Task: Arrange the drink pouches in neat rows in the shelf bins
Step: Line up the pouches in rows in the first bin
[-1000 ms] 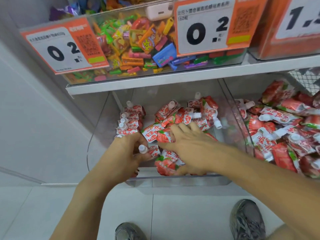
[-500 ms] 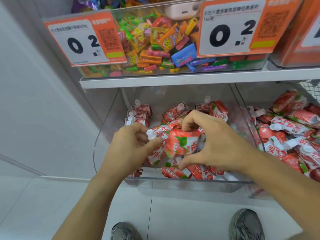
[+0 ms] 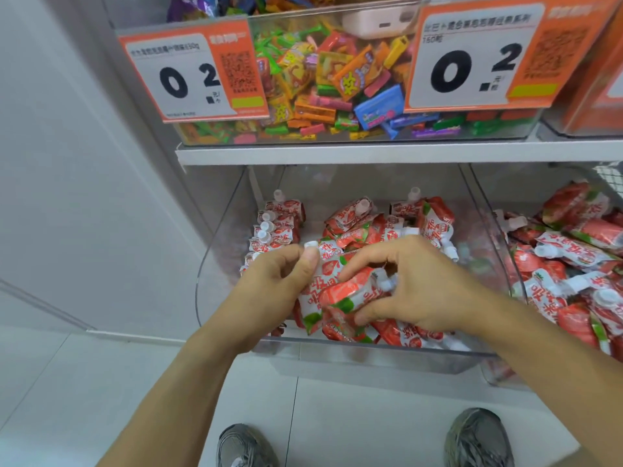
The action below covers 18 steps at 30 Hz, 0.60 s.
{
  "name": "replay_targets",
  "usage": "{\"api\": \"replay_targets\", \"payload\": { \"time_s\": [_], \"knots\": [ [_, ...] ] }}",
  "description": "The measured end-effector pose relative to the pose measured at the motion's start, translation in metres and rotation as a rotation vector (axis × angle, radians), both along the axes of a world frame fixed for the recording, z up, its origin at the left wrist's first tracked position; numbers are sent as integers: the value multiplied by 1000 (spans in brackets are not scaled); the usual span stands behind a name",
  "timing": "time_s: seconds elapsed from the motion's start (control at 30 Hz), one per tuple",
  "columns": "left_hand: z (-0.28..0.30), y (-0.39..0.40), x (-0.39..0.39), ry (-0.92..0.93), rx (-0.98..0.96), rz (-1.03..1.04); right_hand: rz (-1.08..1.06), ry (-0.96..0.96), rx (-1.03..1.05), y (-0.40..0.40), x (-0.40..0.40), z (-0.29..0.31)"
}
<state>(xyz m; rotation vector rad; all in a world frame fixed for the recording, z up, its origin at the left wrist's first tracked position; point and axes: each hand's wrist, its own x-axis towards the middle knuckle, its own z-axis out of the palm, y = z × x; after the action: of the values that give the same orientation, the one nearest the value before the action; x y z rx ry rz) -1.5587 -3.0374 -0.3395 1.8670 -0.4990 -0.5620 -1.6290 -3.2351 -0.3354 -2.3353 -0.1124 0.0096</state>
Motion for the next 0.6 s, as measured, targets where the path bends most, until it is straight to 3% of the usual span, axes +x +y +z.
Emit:
{"api": "replay_targets", "payload": {
  "time_s": [0.13, 0.3, 0.43, 0.5, 0.6],
  "knots": [
    [1, 3, -1, 10, 54, -193, 57, -53, -115, 8, -5, 0],
    [-1, 5, 2, -129, 197, -282, -130, -111, -86, 5, -3, -4],
    [1, 10, 10, -151, 235, -255, -219, 66, 356, -4, -6, -6],
    [2, 11, 9, -152, 220, -269, -237, -3, 460, -5, -4, -7],
    [7, 5, -2, -127, 172, -278, -241, -188, 456, 9, 0, -7]
  ]
}}
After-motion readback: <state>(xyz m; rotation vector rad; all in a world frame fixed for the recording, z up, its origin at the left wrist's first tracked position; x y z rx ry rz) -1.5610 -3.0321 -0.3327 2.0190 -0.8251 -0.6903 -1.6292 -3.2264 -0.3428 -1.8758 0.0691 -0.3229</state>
